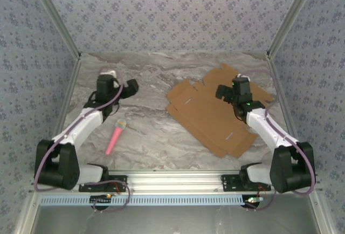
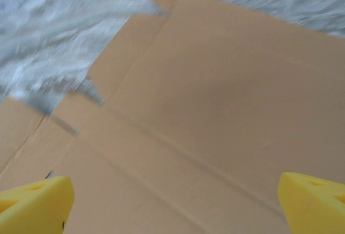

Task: Fold the paper box

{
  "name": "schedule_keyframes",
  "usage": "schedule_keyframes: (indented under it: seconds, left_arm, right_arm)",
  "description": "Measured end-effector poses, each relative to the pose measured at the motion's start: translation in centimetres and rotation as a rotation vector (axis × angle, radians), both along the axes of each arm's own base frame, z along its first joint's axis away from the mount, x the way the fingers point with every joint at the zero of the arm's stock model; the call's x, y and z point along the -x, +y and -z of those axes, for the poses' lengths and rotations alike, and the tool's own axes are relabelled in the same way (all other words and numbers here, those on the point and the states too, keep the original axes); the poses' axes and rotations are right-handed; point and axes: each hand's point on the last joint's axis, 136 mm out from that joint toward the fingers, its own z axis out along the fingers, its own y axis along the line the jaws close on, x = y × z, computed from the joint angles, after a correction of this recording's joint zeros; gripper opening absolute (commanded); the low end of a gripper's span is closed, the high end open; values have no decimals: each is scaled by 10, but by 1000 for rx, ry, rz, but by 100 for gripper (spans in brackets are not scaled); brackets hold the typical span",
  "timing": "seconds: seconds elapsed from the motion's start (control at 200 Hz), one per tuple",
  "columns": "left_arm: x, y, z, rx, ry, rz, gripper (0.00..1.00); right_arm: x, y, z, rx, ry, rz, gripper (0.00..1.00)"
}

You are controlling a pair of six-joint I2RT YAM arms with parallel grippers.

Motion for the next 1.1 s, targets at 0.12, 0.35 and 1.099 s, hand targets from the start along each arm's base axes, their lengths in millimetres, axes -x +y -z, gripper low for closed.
schedule_keyframes:
  seconds: [0.12, 0.35, 1.099]
  left_arm:
    - [-1, -54, 21, -41, 76, 148, 99]
    - [0, -130, 60, -69, 194, 402, 89]
    - [-36, -190, 122, -83, 293, 700, 33]
  right_arm:
    - [7, 30, 8, 30, 91, -118, 96]
    - [28, 59, 59, 13, 299, -264, 90]
    - [27, 92, 83, 60, 426, -396, 87]
